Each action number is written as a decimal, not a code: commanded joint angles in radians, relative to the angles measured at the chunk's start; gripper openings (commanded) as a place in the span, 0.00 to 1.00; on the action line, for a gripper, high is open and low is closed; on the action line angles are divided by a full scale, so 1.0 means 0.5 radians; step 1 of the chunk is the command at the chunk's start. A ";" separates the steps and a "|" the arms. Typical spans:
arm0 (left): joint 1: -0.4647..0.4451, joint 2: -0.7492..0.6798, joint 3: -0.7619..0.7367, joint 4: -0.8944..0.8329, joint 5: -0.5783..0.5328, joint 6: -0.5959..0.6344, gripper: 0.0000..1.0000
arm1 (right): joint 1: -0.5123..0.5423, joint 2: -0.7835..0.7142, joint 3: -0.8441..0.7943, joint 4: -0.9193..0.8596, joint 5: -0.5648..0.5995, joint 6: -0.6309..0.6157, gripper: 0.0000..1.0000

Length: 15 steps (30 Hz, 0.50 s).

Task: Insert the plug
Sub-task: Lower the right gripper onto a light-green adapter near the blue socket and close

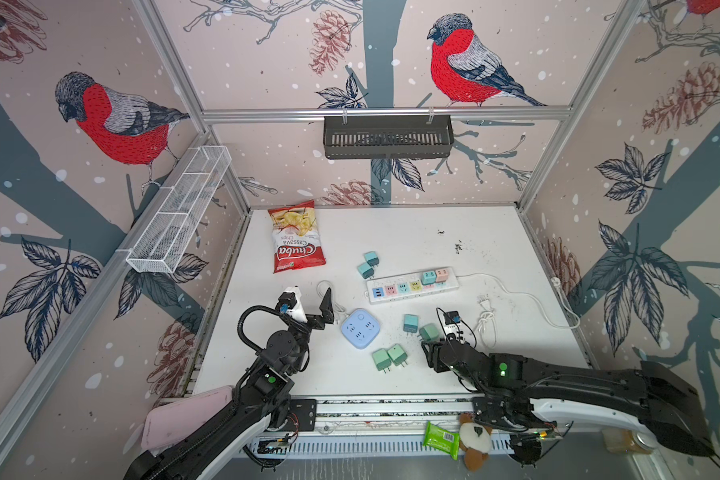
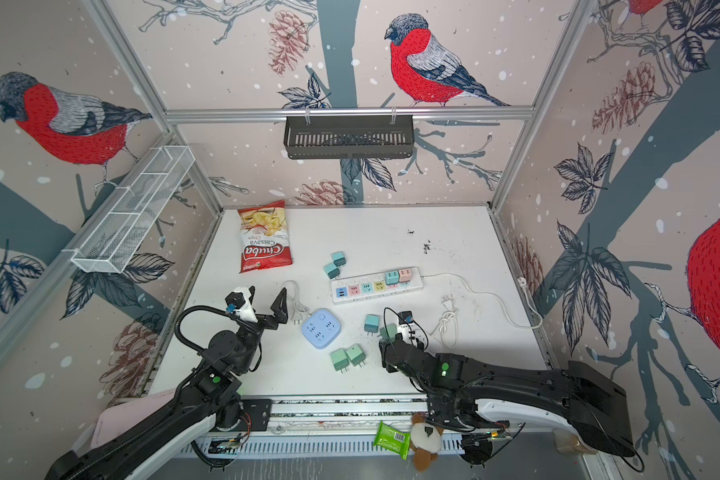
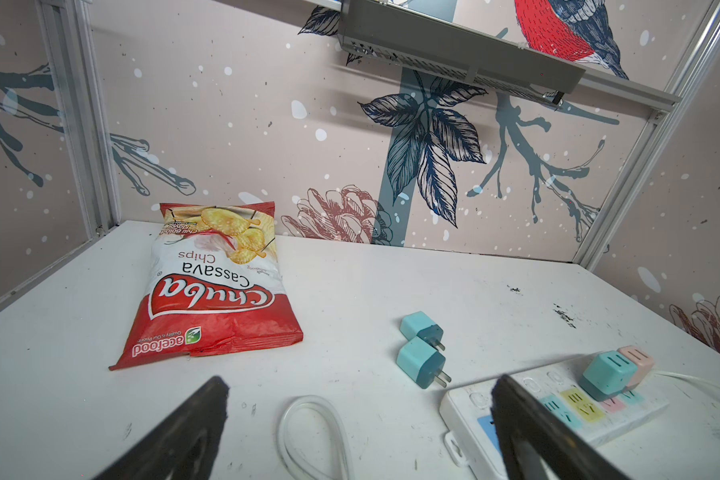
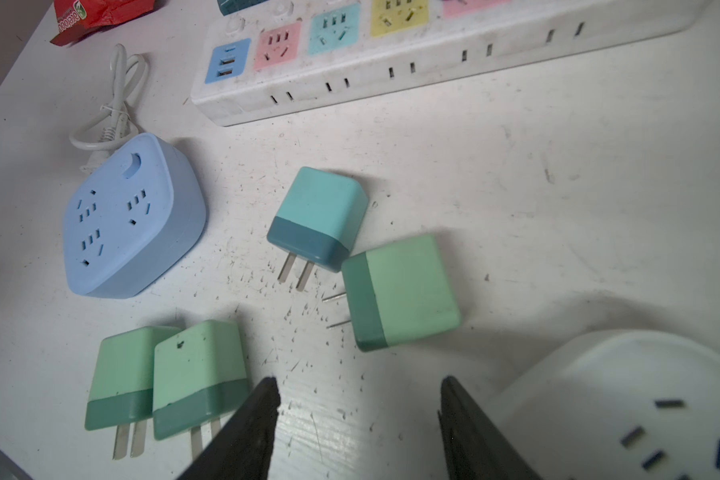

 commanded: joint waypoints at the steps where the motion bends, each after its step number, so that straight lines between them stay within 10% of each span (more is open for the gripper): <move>1: 0.004 0.002 -0.138 0.120 0.021 -0.015 0.98 | 0.002 -0.011 -0.002 -0.002 0.019 0.016 0.64; 15: 0.004 0.003 -0.132 0.113 0.033 -0.018 0.98 | -0.027 0.319 0.110 0.090 0.024 -0.030 0.68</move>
